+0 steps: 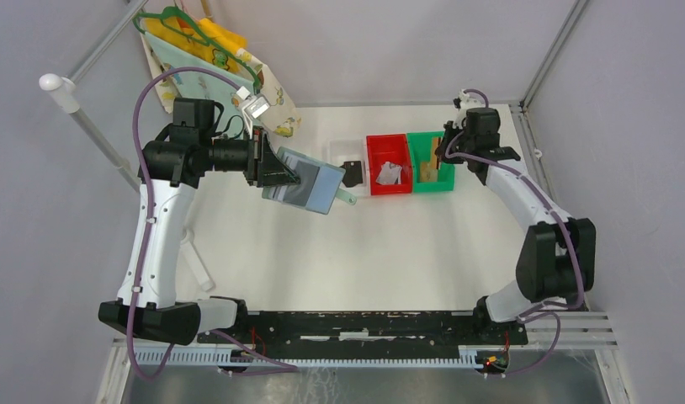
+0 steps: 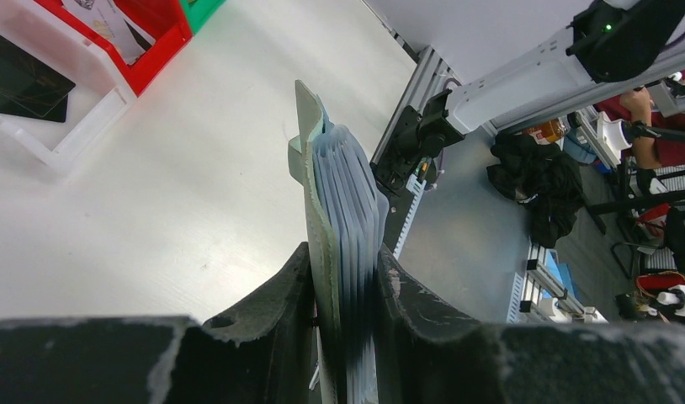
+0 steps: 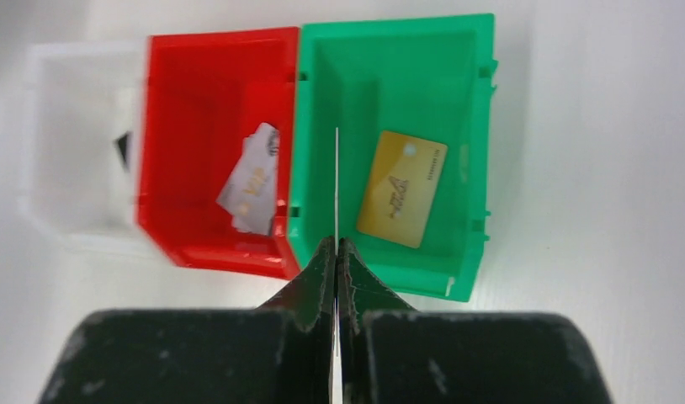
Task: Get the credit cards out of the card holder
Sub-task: Place the credit card in the storage box.
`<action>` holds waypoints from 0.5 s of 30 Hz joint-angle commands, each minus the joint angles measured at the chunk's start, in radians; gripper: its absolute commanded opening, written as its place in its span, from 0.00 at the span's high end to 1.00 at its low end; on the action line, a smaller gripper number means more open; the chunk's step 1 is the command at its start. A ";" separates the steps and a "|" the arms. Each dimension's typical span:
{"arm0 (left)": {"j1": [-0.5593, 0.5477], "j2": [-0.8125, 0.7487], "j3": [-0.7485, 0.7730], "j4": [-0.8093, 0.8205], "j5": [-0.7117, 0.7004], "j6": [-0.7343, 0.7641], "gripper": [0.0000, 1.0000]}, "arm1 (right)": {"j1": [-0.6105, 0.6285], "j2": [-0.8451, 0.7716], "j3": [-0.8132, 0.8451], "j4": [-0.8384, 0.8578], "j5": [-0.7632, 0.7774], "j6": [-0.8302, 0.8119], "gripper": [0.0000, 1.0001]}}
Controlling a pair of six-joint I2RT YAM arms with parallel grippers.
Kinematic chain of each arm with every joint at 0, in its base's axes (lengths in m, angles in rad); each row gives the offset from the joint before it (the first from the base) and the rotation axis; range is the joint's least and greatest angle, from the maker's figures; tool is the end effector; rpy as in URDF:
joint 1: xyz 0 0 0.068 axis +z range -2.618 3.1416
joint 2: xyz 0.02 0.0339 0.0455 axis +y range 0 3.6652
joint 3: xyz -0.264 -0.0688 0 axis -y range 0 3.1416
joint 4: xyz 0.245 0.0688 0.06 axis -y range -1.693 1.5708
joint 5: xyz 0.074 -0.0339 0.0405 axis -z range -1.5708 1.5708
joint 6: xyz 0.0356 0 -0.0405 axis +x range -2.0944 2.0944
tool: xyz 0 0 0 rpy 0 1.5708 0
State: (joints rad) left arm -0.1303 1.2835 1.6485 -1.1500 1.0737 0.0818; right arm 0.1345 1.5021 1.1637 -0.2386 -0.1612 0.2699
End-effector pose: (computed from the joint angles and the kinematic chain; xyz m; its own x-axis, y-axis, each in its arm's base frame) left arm 0.2111 -0.0592 0.4459 -0.6431 0.1236 -0.7558 0.7335 0.3832 -0.5614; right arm 0.3405 0.0518 0.2926 -0.5919 0.1855 -0.7844 -0.1119 0.9448 0.3079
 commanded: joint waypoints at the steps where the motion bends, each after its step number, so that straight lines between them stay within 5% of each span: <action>1: 0.003 -0.015 0.051 0.021 0.031 0.033 0.98 | -0.005 0.117 0.123 -0.058 0.110 -0.081 1.00; 15: 0.003 -0.013 0.076 0.042 0.044 -0.009 0.98 | 0.006 0.397 0.281 -0.055 0.017 -0.075 1.00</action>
State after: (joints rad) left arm -0.1303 1.2835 1.6783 -1.1549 1.0748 0.0811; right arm 0.1356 1.8622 1.3941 -0.3141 -0.1040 0.2031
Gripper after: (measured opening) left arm 0.338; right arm 0.006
